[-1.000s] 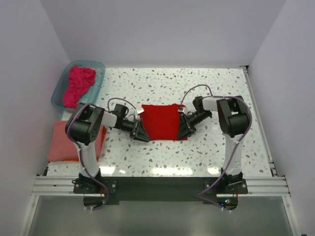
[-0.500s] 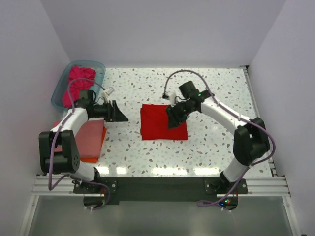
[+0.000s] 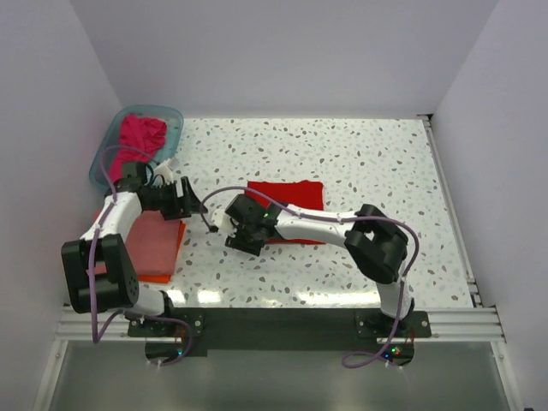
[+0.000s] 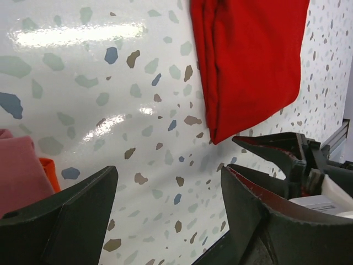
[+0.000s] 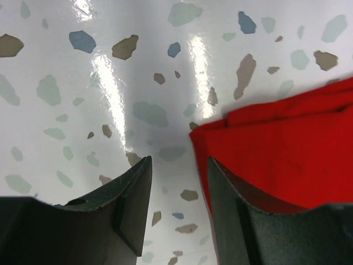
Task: Fold and stack the t-shirts
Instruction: Neatly place the folded tshirt to the corner
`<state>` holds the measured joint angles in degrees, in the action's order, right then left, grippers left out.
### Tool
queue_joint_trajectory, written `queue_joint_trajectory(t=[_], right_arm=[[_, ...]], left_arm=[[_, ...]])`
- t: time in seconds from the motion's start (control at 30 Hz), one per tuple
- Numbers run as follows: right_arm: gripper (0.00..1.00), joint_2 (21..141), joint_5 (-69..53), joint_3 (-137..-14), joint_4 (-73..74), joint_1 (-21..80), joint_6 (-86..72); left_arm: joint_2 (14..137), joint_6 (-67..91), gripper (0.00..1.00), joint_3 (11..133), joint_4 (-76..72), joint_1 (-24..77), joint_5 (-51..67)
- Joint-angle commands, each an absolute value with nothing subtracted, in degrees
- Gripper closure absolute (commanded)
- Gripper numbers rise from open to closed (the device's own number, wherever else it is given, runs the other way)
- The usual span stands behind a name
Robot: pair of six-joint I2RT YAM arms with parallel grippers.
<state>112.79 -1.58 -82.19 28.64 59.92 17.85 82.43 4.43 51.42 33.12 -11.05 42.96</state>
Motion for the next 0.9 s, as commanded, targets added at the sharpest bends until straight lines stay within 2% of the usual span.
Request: queue_joint_trajectory(t=[0.0,0.27,0.37,0.7,0.87], right_arm=[[0.52,115.12,2.73,-84.73,24.53,60.91,19.78],[0.53,117.60,4.48,-81.65,20.66,60.91,19.60],[0.60,117.07,2.90,-81.39,20.31,60.91,19.07],[1.00,119.27,-2.01,-84.11,23.47,55.99,17.40],[1.00,113.83,-8.85,-82.45,21.19,55.11,16.44]], left_arm=[[81.47,4.75,0.20,52.12,34.01,-11.95,41.13],[81.39,3.96,0.19,50.89,33.66,-11.87,41.74],[81.74,4.13,0.19,50.27,33.14,-11.87,42.27],[83.23,4.75,0.20,51.06,30.68,-11.95,43.24],[83.41,7.64,0.20,48.52,26.56,-10.64,44.56]])
